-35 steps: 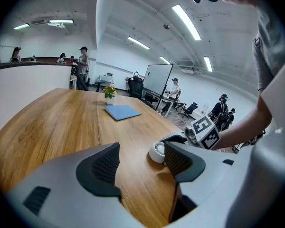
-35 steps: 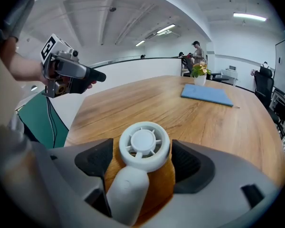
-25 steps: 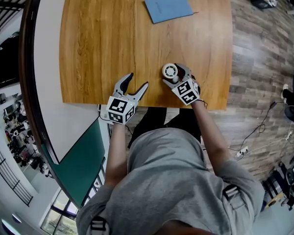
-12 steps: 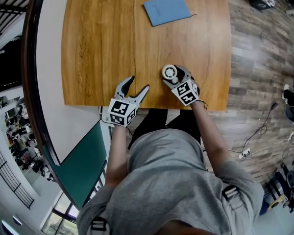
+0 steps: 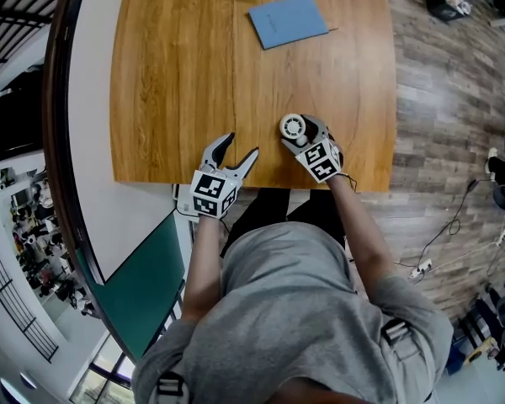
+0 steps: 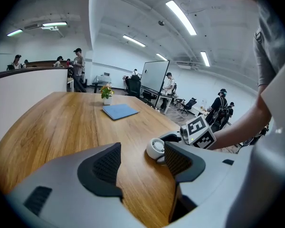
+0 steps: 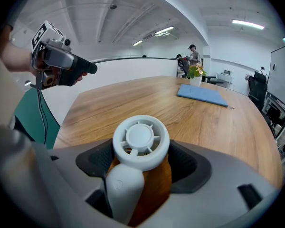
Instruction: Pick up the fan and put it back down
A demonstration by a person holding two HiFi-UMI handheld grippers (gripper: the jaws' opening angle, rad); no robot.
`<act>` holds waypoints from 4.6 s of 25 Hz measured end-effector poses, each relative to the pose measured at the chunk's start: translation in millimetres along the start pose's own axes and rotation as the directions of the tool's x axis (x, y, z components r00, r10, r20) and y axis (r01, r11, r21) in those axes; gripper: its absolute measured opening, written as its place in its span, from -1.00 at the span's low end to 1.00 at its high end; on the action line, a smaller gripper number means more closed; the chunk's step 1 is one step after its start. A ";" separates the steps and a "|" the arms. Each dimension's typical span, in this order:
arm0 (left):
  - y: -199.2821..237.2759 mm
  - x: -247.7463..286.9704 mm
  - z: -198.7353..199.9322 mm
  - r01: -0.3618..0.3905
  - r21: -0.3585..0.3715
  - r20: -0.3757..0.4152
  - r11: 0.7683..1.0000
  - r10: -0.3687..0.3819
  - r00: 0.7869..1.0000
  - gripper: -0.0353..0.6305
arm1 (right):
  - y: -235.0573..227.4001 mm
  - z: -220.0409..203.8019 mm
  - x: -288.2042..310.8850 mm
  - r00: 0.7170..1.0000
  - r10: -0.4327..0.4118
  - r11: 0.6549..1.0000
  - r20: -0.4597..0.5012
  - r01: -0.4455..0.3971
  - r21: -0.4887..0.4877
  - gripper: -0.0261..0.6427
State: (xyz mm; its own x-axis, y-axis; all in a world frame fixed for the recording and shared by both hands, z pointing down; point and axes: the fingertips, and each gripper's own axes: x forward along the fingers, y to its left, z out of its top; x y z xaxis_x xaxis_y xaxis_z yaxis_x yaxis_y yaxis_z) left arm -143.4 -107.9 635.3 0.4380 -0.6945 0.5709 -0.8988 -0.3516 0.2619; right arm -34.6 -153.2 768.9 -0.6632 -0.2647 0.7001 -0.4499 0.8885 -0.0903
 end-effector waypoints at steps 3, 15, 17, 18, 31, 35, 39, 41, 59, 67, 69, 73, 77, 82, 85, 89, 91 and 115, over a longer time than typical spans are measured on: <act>-1.5 -1.4 2.2 0.000 0.006 0.004 1.000 0.000 1.000 0.00 | 3.4 2.2 -1.6 1.000 -0.004 1.000 0.001 0.004 -0.008 0.16; -12.3 -8.0 9.5 0.012 0.037 0.010 0.999 -0.012 1.000 0.00 | -1.0 22.1 -16.3 0.998 -0.046 0.999 0.047 0.047 -0.019 0.16; -13.3 -8.9 12.5 0.013 0.042 0.017 0.999 -0.014 1.000 0.00 | -3.7 25.6 -20.4 0.997 -0.056 0.998 0.052 0.057 -0.020 0.16; -13.6 -9.4 14.0 0.014 0.044 0.020 0.999 -0.015 1.000 0.00 | -4.8 27.2 -22.1 0.997 -0.060 0.998 0.054 0.061 -0.020 0.16; -21.4 -20.5 34.1 0.016 0.077 0.055 0.997 -0.020 0.998 0.00 | -8.5 49.6 -46.2 0.990 -0.103 0.994 0.094 0.107 -0.028 0.16; -22.3 -22.8 41.3 0.015 0.085 0.067 0.996 -0.021 0.998 0.00 | -11.5 59.1 -55.8 0.987 -0.121 0.992 0.110 0.124 -0.026 0.16; -23.8 -26.0 48.9 0.014 0.093 0.084 0.996 -0.022 0.996 0.00 | -16.7 66.5 -65.0 0.981 -0.143 0.989 0.128 0.147 -0.021 0.16; -23.9 -27.1 53.9 0.013 0.096 0.094 0.995 -0.022 0.995 0.00 | -19.2 71.6 -70.2 0.979 -0.152 0.988 0.135 0.156 -0.018 0.16; -24.4 -22.5 86.9 0.035 0.115 0.150 0.993 -0.052 0.987 0.00 | -43.7 116.2 -114.0 0.950 -0.236 0.970 0.205 0.244 -0.018 0.16; -22.0 -19.8 98.3 0.032 0.114 0.161 0.993 -0.050 0.986 0.00 | -50.9 121.6 -125.6 0.945 -0.247 0.967 0.213 0.255 -0.011 0.16; -21.5 -19.6 101.8 0.032 0.117 0.165 0.993 -0.051 0.985 0.00 | -52.6 124.4 -128.5 0.943 -0.249 0.966 0.221 0.257 -0.007 0.16; -22.5 -19.3 111.6 0.033 0.128 0.174 0.991 -0.055 0.983 0.00 | -58.2 132.4 -135.8 0.936 -0.255 0.965 0.244 0.262 0.006 0.16; -23.9 -17.2 117.5 0.038 0.137 0.176 0.990 -0.062 0.982 0.00 | -63.5 137.8 -140.6 0.931 -0.262 0.963 0.254 0.269 0.009 0.16; -22.7 -17.6 116.8 0.042 0.142 0.175 0.989 -0.067 0.982 0.00 | -64.9 140.6 -142.9 0.927 -0.267 0.962 0.262 0.272 0.017 0.16; -23.0 -17.5 115.4 0.041 0.140 0.175 0.989 -0.066 0.982 0.00 | -65.5 139.7 -144.1 0.928 -0.267 0.962 0.261 0.273 0.014 0.16; -21.9 -17.0 114.0 0.041 0.140 0.176 0.989 -0.066 0.982 0.00 | -65.0 140.7 -142.8 0.928 -0.263 0.963 0.264 0.269 0.014 0.16; -20.1 -18.0 114.0 0.038 0.140 0.179 0.989 -0.064 0.982 -0.01 | -64.2 141.9 -141.0 0.927 -0.262 0.963 0.268 0.268 0.015 0.16; -25.9 -22.2 116.3 0.035 0.153 0.181 0.988 -0.063 0.981 -0.01 | -62.7 138.8 -148.4 0.921 -0.271 0.962 0.279 0.273 0.034 0.16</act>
State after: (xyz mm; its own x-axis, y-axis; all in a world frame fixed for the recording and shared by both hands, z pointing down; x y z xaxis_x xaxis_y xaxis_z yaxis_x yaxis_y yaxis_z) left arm -127.6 -156.4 525.4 0.4897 -0.7732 0.4029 -0.8695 -0.4674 0.1597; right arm 8.9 -221.6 572.3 -0.6562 -0.5892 0.4714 -0.6334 0.7696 0.0802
